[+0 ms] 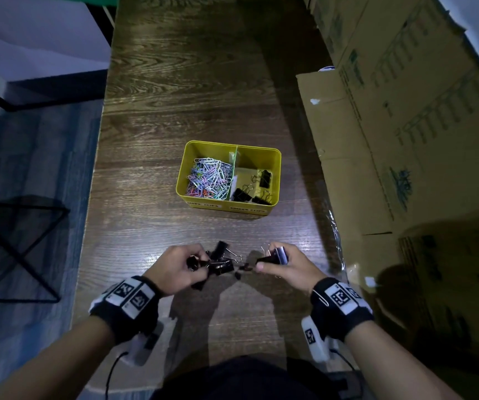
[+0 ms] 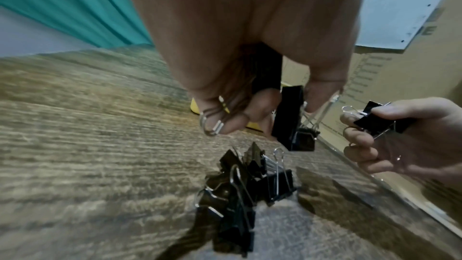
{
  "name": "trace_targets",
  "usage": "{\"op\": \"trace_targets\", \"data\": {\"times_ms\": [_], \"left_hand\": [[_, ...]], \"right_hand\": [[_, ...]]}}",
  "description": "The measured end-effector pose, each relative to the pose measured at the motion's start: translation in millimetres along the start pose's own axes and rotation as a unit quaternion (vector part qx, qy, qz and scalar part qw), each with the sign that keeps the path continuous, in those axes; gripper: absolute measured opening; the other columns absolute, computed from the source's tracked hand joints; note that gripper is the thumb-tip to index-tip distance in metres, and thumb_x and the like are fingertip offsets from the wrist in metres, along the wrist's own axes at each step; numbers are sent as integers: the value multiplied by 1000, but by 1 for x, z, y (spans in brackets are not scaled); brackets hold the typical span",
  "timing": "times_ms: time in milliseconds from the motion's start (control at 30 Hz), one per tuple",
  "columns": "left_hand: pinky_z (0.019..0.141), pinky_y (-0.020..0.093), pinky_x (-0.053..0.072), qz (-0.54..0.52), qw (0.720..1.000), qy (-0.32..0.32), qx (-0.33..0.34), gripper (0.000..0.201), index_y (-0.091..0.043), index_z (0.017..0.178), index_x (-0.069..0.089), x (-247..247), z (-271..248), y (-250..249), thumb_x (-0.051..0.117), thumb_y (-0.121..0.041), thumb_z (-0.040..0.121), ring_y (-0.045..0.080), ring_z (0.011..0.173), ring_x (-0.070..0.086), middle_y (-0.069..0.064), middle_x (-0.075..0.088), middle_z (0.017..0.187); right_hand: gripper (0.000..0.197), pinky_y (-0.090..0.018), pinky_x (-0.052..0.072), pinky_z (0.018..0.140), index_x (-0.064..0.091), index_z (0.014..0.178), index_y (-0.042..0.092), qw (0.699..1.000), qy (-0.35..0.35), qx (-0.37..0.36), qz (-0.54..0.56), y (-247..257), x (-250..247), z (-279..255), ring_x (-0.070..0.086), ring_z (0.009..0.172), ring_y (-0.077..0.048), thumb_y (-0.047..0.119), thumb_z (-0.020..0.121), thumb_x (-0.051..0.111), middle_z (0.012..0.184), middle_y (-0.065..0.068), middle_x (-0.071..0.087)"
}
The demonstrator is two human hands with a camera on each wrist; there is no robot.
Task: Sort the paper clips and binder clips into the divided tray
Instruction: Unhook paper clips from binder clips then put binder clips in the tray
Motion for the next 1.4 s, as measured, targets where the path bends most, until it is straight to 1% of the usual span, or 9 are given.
{"op": "trace_targets", "data": {"times_ms": [167, 267, 400, 633, 800, 1000, 1133, 1233, 1400], "left_hand": [[53, 23, 40, -251, 966, -1, -66, 14, -23, 73, 63, 8, 16, -19, 63, -12, 65, 20, 63, 49, 0, 63, 70], [43, 20, 36, -380, 919, -28, -101, 15, -18, 74, 68, 13, 22, -31, 61, -7, 68, 17, 51, 47, 7, 63, 70], [40, 20, 34, -492, 862, -52, -106, 17, -8, 78, 62, 15, 27, -44, 52, 4, 82, 14, 46, 45, 9, 60, 66], [41, 24, 39, -538, 834, -44, -111, 14, -1, 94, 59, 20, 28, -60, 45, 0, 89, 16, 39, 41, 12, 56, 61], [42, 20, 39, -654, 735, -125, -126, 11, -10, 92, 54, -16, 38, -50, 52, -15, 83, 9, 42, 41, 0, 51, 59], [46, 26, 47, -571, 802, -111, -136, 5, -9, 92, 52, -48, 77, -77, 47, -10, 89, 19, 55, 58, 11, 58, 76], [50, 29, 53, -460, 866, -141, -135, 6, -9, 89, 57, -44, 109, -103, 52, -6, 88, 24, 66, 63, 17, 59, 85], [62, 35, 59, -383, 902, -150, -128, 6, -10, 85, 59, -40, 126, -119, 55, -8, 89, 30, 89, 61, 14, 57, 96], [86, 40, 51, -245, 951, -168, -91, 23, -19, 102, 64, -44, 145, -133, 55, -32, 85, 27, 97, 62, 7, 66, 102]], "right_hand": [[26, -25, 46, 63, 48, 92, 26, 990, 6, -34, 138, 29, 7, 1, 59, 76, -21, 19, 77, 69, 93, -11, 67], [48, -23, 41, 59, 52, 113, 47, 980, 29, -29, 197, 38, 11, 0, 53, 76, -11, 10, 84, 65, 99, 1, 57], [32, -22, 31, 54, 64, 104, 18, 944, 71, -56, 316, 47, 16, -5, 45, 66, -11, 8, 74, 70, 83, -1, 60], [12, -31, 54, 73, 70, 87, 20, 975, -18, -85, 203, 58, 15, -8, 66, 78, -13, 18, 76, 76, 83, 0, 72], [13, -28, 47, 77, 63, 85, 23, 993, -78, -65, 54, 54, -8, -14, 62, 81, -10, 11, 83, 68, 84, 3, 68], [16, -22, 36, 59, 54, 75, 26, 968, -152, -34, 199, 87, -43, 1, 51, 61, -3, 19, 87, 61, 64, 14, 54], [23, -26, 35, 58, 52, 68, 21, 981, -194, -19, -1, 118, -60, 22, 48, 59, -14, 36, 84, 59, 64, 4, 52], [34, -27, 41, 68, 63, 82, 16, 968, -209, 15, -138, 134, -67, 42, 60, 80, -22, 49, 83, 57, 82, -4, 64], [41, -28, 41, 72, 58, 93, 13, 955, -203, 63, -206, 152, -74, 58, 53, 83, -25, 53, 83, 57, 90, -7, 53]]}}
Point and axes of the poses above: each hand's wrist, its own z-axis towards the middle knuckle, its own x-axis out of the palm, y = z × x, the point moved 3 cm from there along z, towards the middle knuckle
